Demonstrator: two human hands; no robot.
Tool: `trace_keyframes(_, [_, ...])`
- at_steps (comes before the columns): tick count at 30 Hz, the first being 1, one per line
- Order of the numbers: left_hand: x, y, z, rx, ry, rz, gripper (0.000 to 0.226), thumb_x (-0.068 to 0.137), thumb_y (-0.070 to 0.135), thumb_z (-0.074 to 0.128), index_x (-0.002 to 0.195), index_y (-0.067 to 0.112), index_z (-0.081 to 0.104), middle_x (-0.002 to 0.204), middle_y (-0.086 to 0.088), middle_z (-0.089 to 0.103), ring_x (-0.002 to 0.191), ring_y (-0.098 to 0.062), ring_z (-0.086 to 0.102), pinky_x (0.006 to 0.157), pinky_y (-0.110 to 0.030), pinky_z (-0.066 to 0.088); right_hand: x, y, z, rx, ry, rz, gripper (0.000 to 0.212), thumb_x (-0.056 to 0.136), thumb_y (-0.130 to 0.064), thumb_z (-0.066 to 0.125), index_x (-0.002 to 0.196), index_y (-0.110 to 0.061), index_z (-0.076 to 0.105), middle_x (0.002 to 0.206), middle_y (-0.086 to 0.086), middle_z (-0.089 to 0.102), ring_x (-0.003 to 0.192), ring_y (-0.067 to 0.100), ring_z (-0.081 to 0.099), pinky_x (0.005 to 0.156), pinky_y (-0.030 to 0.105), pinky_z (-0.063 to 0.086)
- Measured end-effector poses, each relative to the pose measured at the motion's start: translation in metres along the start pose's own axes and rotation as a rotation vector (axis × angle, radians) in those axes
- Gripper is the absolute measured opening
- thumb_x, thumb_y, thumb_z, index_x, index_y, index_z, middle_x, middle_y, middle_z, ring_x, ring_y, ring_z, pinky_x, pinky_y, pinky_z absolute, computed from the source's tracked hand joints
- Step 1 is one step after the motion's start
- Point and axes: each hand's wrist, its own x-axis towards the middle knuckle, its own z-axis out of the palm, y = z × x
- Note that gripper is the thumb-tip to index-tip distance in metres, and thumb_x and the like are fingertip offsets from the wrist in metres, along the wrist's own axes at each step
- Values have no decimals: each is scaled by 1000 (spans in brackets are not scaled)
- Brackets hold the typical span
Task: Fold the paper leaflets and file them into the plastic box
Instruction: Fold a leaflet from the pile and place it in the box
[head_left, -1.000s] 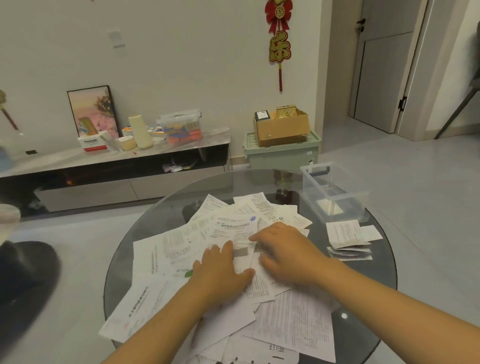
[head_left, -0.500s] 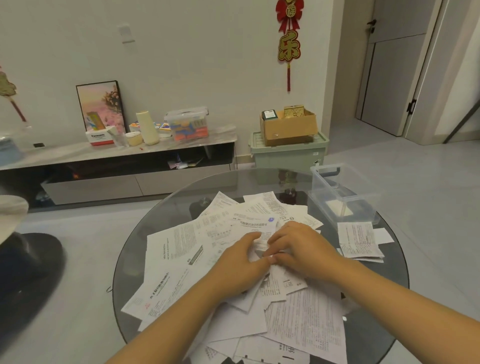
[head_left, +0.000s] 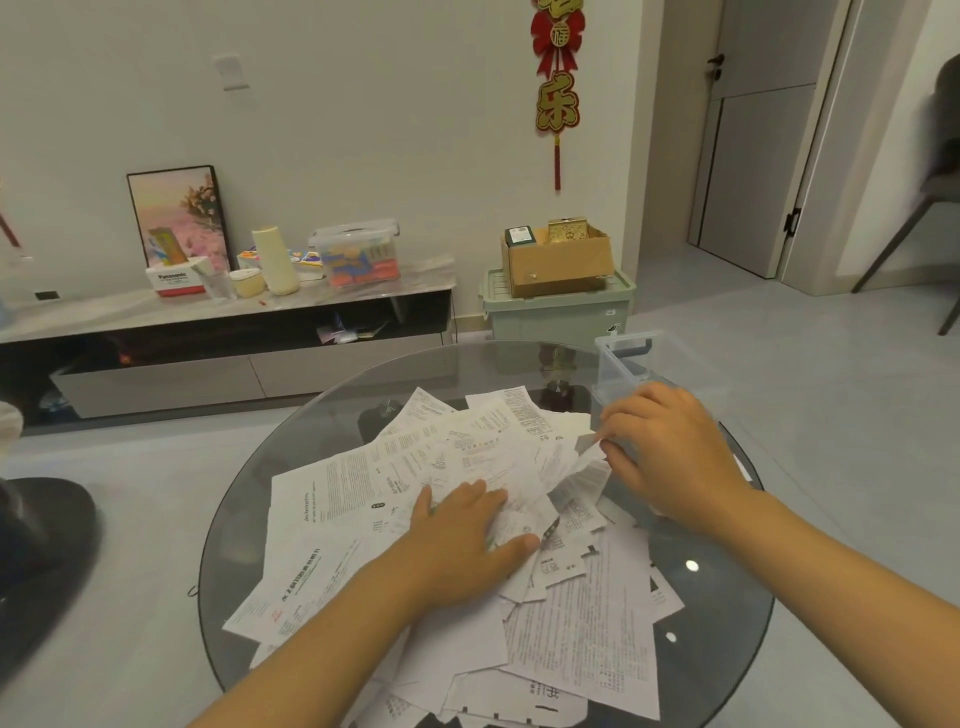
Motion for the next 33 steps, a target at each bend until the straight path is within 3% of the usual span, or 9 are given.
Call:
trace_keyframes(6, [11, -4, 1, 52, 24, -91, 68, 94, 62, 19, 151, 25, 14, 160, 0, 5, 147, -15, -1, 116, -47, -13, -14, -4, -9, -43, 41, -64, 13, 62, -17, 77, 61, -16, 64, 62, -6, 62, 67, 18, 56, 69, 27, 39])
trace_keyframes(12, [19, 1, -4, 128, 42, -143, 73, 93, 63, 20, 151, 19, 13, 159, -5, 8, 147, -20, 2, 116, -50, -12, -36, -8, -14, -84, 7, -98, 14, 63, -18, 66, 56, -16, 54, 50, -5, 50, 53, 19, 45, 56, 28, 39])
trace_keyframes(16, [16, 11, -11, 36, 25, 35, 84, 87, 63, 46, 151, 29, 3, 160, 3, -3, 146, -13, -8, 117, -44, -12, -52, -5, -18, -42, -61, -153, 18, 72, -28, 45, 63, -21, 59, 57, -10, 54, 60, 13, 47, 63, 20, 33])
trace_keyframes(18, [8, 25, -19, -98, -2, 170, 83, 81, 54, 63, 147, 42, 13, 157, 16, 3, 144, -4, 0, 118, -33, -1, -57, -4, -21, 27, -118, -121, 20, 73, -31, 44, 65, -22, 60, 60, -11, 55, 62, 11, 47, 61, 18, 32])
trace_keyframes(21, [3, 43, -21, -343, -21, 271, 42, 79, 41, 73, 112, 53, 52, 133, 29, 41, 122, 5, 39, 103, -19, 29, -60, -3, -30, 293, -198, 33, 16, 76, -36, 45, 68, -28, 56, 67, -14, 53, 67, 7, 46, 60, 16, 34])
trace_keyframes(24, [1, 52, -18, -480, 18, 237, 6, 84, 38, 67, 79, 35, 68, 86, 16, 65, 80, -4, 57, 77, -21, 43, -58, -5, -34, 612, -267, 295, 15, 84, -31, 58, 70, -34, 52, 74, -13, 57, 73, 6, 53, 63, 19, 45])
trace_keyframes(28, [-2, 51, -13, -560, 11, 167, 21, 89, 31, 62, 71, 26, 70, 66, 10, 64, 60, -4, 53, 65, -20, 44, -57, -9, -30, 838, -308, 519, 14, 85, -20, 66, 93, -26, 56, 71, -5, 60, 63, 7, 58, 62, 23, 53])
trace_keyframes(30, [-1, 51, -9, -522, 23, 145, 17, 90, 29, 61, 83, 18, 72, 78, 1, 70, 65, -10, 59, 70, -24, 49, -58, -10, -25, 755, -397, 546, 35, 84, -21, 67, 113, -30, 48, 79, -7, 59, 65, 5, 57, 68, 24, 53])
trace_keyframes(33, [1, 53, 0, -486, 84, 132, 10, 88, 23, 61, 84, 31, 65, 80, 9, 68, 69, -6, 61, 67, -19, 50, -61, -16, -24, 534, -466, 474, 66, 84, -23, 65, 137, -36, 27, 106, -11, 48, 78, 5, 55, 74, 21, 50])
